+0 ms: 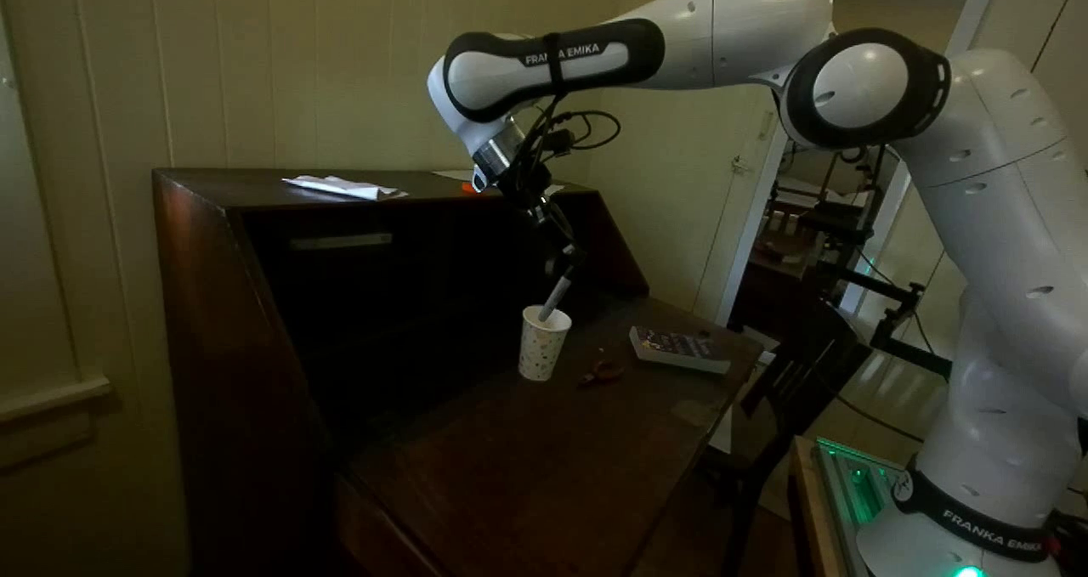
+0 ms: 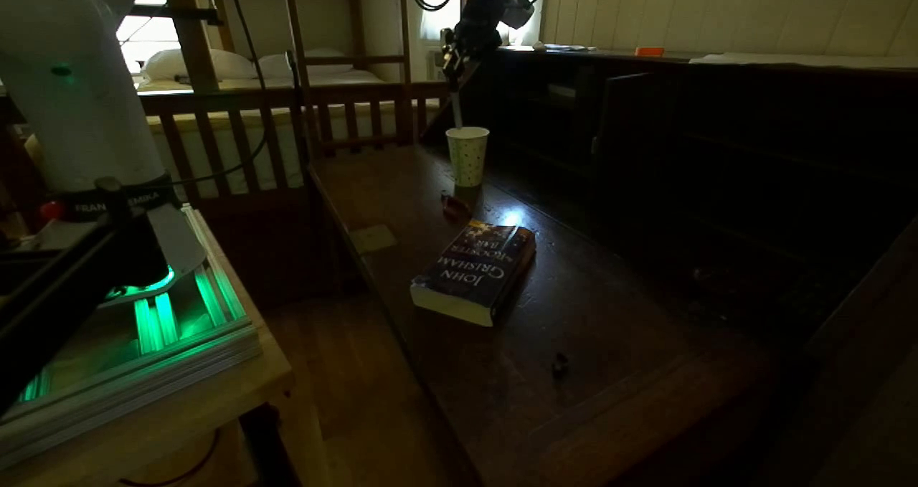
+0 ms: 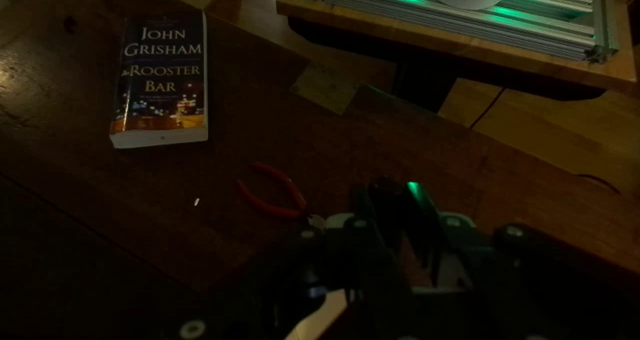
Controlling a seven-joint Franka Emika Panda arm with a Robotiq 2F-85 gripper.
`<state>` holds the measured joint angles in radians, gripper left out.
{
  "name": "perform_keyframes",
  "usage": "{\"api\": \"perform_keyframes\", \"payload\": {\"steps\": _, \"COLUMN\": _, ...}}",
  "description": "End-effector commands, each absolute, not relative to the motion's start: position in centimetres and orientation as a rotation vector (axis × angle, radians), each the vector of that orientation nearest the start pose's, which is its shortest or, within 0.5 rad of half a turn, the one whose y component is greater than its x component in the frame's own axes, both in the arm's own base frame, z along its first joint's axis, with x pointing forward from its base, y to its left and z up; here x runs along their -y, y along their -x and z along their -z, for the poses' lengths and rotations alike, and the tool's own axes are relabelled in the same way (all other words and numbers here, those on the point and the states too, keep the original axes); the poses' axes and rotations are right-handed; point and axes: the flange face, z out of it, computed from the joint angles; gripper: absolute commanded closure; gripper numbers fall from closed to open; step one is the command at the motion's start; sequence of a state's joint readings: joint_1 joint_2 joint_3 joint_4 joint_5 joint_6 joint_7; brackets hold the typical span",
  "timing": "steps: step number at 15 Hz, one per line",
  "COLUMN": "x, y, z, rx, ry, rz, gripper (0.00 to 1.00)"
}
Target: Pick up the marker from the top of the shelf and put it inside the white cup.
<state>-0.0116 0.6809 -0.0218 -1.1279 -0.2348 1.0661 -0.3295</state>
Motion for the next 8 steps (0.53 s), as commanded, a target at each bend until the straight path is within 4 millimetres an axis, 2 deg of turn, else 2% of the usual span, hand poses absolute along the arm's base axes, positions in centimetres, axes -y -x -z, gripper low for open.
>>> {"api": "perform_keyframes", "payload": {"steps": 1, "x": 5.5, "y": -64.6, "z": -37.2, "rx": 0.472, "ry": 2.997, "rz": -1.256, "gripper": 0.95}}
{"api": "perform_keyframes", "payload": {"steps": 8, "x": 6.2, "y": -64.4, "z": -33.3, "rx": 0.533, "ry": 3.032, "rz": -1.156, "gripper": 0.95}}
